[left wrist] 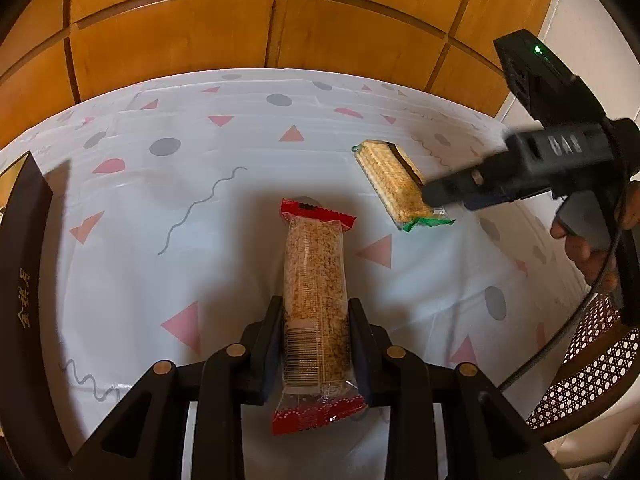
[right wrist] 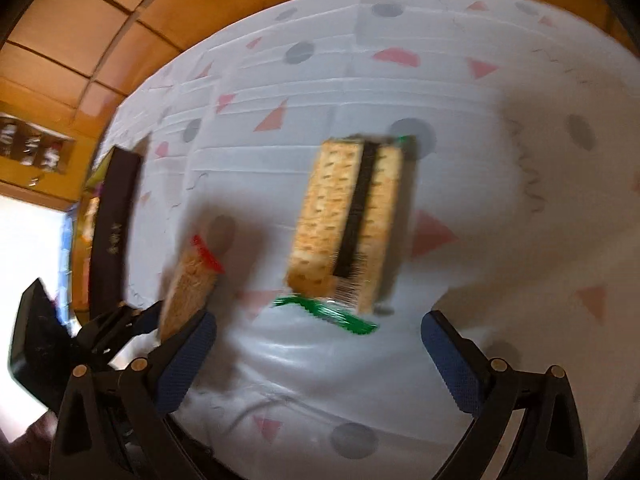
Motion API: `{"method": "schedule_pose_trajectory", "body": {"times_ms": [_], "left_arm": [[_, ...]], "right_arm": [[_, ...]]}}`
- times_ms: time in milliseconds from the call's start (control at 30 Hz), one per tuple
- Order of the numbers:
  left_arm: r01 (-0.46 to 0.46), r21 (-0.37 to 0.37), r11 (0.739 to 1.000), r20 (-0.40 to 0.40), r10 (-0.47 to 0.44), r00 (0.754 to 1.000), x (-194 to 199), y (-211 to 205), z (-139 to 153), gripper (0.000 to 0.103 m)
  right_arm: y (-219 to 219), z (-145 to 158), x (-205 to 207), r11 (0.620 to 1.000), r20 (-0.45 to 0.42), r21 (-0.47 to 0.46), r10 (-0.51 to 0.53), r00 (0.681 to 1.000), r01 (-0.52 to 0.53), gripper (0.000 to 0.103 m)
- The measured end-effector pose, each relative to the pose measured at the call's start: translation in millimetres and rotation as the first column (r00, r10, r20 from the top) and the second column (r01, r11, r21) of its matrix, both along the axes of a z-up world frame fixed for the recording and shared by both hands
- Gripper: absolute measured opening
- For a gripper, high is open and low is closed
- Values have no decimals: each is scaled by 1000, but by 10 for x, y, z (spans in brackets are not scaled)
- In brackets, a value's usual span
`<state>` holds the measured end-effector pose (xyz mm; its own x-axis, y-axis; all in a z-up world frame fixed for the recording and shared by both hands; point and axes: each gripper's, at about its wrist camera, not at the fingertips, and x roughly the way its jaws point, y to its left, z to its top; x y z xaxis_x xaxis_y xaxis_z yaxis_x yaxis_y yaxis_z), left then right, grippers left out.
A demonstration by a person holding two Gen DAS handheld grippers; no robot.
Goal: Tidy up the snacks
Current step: 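Grasp the green-ended cracker pack with the right tool while left tool holds the rice bar, then carry the rice bar into the gold tray and release it with the left tool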
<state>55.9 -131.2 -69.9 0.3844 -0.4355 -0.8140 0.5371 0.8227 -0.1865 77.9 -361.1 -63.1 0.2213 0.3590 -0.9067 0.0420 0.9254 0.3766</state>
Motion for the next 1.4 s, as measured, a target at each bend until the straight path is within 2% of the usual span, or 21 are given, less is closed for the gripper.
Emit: {"method": "schedule_pose_trajectory", "body": {"times_ms": [33, 167, 300, 333, 400, 433, 467, 533, 667, 800, 967, 1067, 1167, 1267, 1400], "left_arm": [[-2, 0, 1000, 0, 2, 1000, -3, 0, 1, 31], [0, 10, 1000, 2, 0, 1000, -11, 3, 5, 31], [-3, 7, 1000, -2, 3, 1000, -15, 34, 9, 30], [-9, 2, 1000, -5, 9, 1000, -9, 47, 9, 30], [-25, -15, 1000, -13, 25, 1000, -14, 91, 6, 30], [-28, -17, 999, -12, 27, 1000, -19, 99, 6, 30], [-30, -16, 999, -8, 30, 1000, -28, 104, 8, 30], [-32, -11, 999, -4, 32, 999, -48, 104, 17, 30], [-26, -16, 1000, -6, 26, 1000, -87, 139, 44, 30], [-34, -50, 998, 18, 35, 999, -126, 266, 205, 30], [-110, -90, 990, 48, 115, 992, -147, 644, 488, 30], [-198, -110, 974, 62, 206, 977, -116, 1012, 623, 30], [-315, -127, 940, 38, 322, 946, -61, 1459, 667, 30], [-422, -114, 899, 38, 428, 903, -56, 1880, 686, 30], [-544, -129, 829, -16, 547, 837, -27, 2409, 630, 30]], "right_arm": [[-11, 24, -23, 999, 17, -33, -24, 1000, 25, 103], [-43, 101, 51, 987, 101, -72, -134, 986, 142, 103], [127, 92, 193, 966, 191, -195, -131, 973, 168, 102], [206, 61, 207, 957, 206, -236, -118, 972, 166, 99], [296, -21, 210, 940, 208, -298, -105, 972, 165, 76], [331, -77, 200, 935, 201, -319, -96, 975, 157, 68], [358, -54, 144, 927, 243, -341, -75, 967, 157, 57], [354, -26, 52, 924, 266, -354, -46, 963, 142, 52], [366, -64, 1, 925, 297, -351, -39, 954, 147, 53], [435, -135, 28, 924, 323, -360, -7, 946, 130, 54], [523, -158, 30, 916, 344, -379, 11, 939, 128, 54], [529, -149, 5, 915, 352, -382, 11, 936, 133, 54], [538, -148, 3, 912, 357, -388, 14, 934, 134, 54], [548, -147, -3, 909, 360, -395, 19, 933, 134, 54], [558, -143, -2, 907, 358, -401, 23, 934, 131, 54]]}}
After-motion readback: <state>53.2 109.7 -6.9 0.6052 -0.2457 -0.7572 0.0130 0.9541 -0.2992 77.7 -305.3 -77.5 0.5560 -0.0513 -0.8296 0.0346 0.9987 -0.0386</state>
